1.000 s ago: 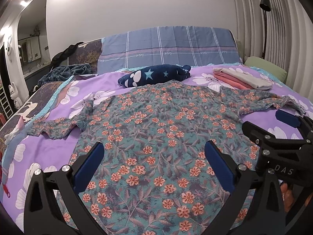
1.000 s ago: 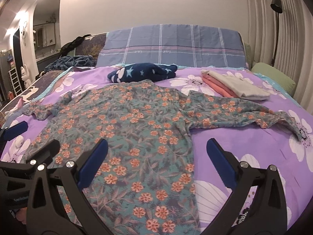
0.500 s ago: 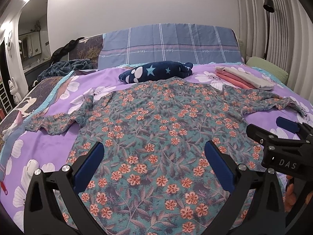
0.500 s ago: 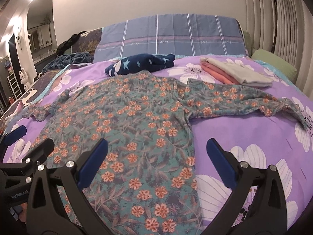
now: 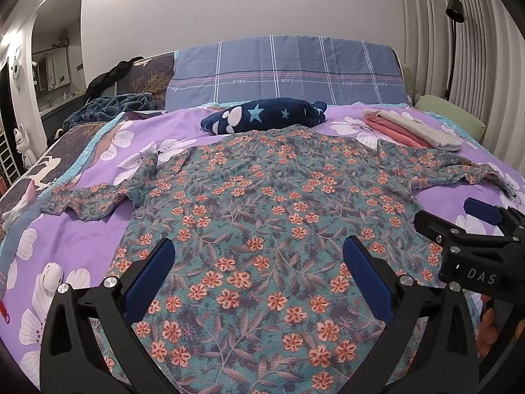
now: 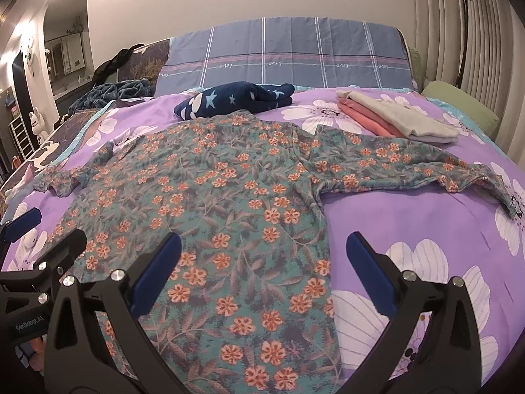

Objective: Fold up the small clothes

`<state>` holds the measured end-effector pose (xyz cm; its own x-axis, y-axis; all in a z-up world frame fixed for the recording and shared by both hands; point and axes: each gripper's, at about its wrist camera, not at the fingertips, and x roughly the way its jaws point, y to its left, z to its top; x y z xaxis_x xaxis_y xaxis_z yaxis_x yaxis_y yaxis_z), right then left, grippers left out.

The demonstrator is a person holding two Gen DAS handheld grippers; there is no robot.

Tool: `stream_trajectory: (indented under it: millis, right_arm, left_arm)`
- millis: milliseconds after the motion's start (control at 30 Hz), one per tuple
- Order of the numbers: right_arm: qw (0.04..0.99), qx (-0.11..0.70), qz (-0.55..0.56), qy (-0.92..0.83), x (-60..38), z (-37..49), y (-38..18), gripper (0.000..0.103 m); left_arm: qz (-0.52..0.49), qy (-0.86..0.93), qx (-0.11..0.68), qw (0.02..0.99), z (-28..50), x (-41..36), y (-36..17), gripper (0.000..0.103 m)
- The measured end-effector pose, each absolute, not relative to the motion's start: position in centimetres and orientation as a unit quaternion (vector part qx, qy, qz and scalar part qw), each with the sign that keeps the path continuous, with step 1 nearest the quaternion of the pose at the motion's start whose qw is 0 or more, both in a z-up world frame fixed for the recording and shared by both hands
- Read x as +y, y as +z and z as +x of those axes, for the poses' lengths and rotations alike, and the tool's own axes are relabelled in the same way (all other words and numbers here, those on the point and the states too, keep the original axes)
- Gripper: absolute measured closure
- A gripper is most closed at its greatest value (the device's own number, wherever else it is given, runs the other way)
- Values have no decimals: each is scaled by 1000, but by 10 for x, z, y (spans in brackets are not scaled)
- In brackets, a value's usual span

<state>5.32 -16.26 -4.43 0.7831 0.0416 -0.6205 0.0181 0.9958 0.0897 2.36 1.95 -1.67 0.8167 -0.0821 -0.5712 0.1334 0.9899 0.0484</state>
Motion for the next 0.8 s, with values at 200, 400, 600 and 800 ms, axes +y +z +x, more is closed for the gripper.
stream_trajectory:
  millis: [200,400,600,800]
  right_arm:
    - [946,323,32,2,-158,53,-45,2]
    - [944,328,31,5,-155,56,-47,2]
    - [943,332,19,3,-149,60,-49,2]
    - [947,321,7,-4,-145,63,-47,5]
  left_arm:
    - [46,-55,292,954,23,20,-15,1]
    - [40,-54,296,953,26,23,-17,1]
    - [12,-62,311,948,32,32,-23,1]
    - [10,-45,296,954,35,43,-22,1]
